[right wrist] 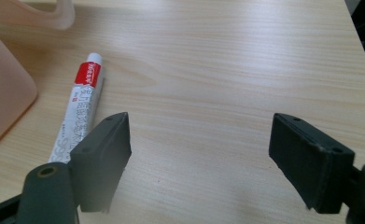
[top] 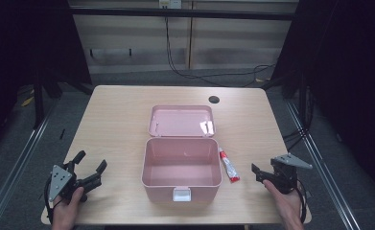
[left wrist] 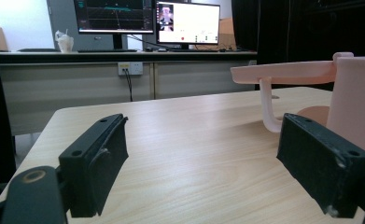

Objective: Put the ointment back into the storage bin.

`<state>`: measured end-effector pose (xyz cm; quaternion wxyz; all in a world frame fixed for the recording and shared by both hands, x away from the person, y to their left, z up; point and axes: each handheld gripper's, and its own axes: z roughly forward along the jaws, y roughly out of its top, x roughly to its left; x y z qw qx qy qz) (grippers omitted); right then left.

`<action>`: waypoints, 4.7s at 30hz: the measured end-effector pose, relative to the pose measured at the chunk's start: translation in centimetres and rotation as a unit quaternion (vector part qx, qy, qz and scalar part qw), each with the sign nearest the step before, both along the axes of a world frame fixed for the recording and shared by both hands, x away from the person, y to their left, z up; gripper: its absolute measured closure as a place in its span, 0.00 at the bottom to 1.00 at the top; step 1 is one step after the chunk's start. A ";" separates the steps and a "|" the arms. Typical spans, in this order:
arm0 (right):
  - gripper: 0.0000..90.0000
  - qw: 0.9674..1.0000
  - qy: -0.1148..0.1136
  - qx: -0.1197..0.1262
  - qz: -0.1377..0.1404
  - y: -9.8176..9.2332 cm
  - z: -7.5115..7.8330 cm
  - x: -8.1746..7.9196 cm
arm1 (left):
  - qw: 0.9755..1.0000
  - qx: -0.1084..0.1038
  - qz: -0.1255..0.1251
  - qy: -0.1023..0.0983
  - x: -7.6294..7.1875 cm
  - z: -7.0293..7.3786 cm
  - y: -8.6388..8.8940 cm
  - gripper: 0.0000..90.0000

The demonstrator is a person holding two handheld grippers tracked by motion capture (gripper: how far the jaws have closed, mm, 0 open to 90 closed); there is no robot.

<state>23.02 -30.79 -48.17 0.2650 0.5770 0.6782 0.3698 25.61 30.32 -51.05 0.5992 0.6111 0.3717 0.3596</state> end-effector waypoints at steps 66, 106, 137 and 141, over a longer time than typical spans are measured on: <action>0.46 0.950 0.256 -0.042 0.174 7.1 5.2 9.2 | 1.000 -0.004 0.002 -0.002 0.0 0.0 -0.1 0.17; 0.77 0.921 0.340 -0.096 0.163 9.4 1.3 10.9 | 1.000 -0.004 0.003 -0.002 0.0 0.0 -0.1 0.17; 0.79 0.926 0.326 -0.099 0.164 9.2 2.1 10.4 | 1.000 -0.006 0.002 -0.001 0.0 0.0 -0.1 0.17; 0.79 0.929 0.321 -0.087 0.165 8.9 2.4 10.3 | 1.000 -0.005 0.002 -0.002 0.0 0.0 -0.1 0.17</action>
